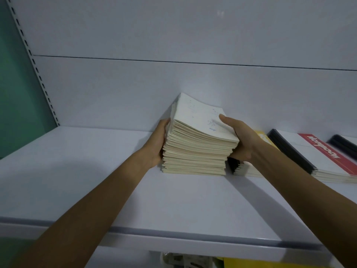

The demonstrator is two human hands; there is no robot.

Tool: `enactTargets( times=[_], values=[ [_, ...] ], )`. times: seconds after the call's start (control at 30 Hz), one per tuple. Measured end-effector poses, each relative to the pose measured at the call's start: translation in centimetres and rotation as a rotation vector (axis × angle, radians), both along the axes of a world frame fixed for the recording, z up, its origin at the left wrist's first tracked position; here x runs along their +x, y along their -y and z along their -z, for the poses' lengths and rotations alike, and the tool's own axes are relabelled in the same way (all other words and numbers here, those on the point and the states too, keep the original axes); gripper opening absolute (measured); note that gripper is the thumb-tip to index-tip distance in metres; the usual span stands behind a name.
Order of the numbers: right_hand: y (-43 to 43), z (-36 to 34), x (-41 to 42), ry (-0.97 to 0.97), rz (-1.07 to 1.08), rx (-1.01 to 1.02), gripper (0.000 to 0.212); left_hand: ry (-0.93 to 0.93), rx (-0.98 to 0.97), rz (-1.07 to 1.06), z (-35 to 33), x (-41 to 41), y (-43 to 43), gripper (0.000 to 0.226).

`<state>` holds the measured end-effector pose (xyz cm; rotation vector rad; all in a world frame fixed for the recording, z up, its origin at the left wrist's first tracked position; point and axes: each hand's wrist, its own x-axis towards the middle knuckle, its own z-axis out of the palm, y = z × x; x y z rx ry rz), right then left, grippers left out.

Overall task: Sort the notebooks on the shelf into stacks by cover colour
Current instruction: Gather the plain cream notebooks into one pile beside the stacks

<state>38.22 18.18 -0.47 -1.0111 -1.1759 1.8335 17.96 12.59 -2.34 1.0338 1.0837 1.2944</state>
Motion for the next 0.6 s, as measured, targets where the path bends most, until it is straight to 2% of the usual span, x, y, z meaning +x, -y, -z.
enactTargets(
  times=[0.07, 0.17, 0.3, 0.43, 0.5, 0.57, 0.6],
  values=[
    [-0.1, 0.0, -0.1, 0.022, 0.041, -0.018, 0.036, 0.048, 0.043, -0.06, -0.6, -0.1, -0.2, 0.042],
    [0.0, 0.1, -0.6, 0.051, 0.074, -0.03, 0.031, -0.026, 0.036, 0.039, -0.9, -0.1, -0.5, 0.064],
    [0.4, -0.5, -0.8, 0.066, 0.108, -0.032, 0.028, -0.033, 0.02, 0.047, -1.0, 0.0, -0.8, 0.057],
    [1.0, -0.7, -0.6, 0.067, 0.122, -0.007, 0.038, -0.036, 0.016, 0.029, -1.2, 0.0, -0.5, 0.058],
    [1.3, -1.1, -0.4, 0.051, 0.155, 0.031, 0.04, -0.066, 0.032, -0.088, -0.7, -0.3, -0.3, 0.055],
    [1.2, -1.7, 0.2, 0.06, 0.23, 0.12, 0.041, -0.115, 0.146, -0.359, -0.4, -0.6, 0.7, 0.051],
    [1.0, -1.9, 0.6, 0.063, 0.271, 0.161, 0.048, -0.12, 0.216, -0.473, -0.4, -0.6, 1.5, 0.047]
  ],
)
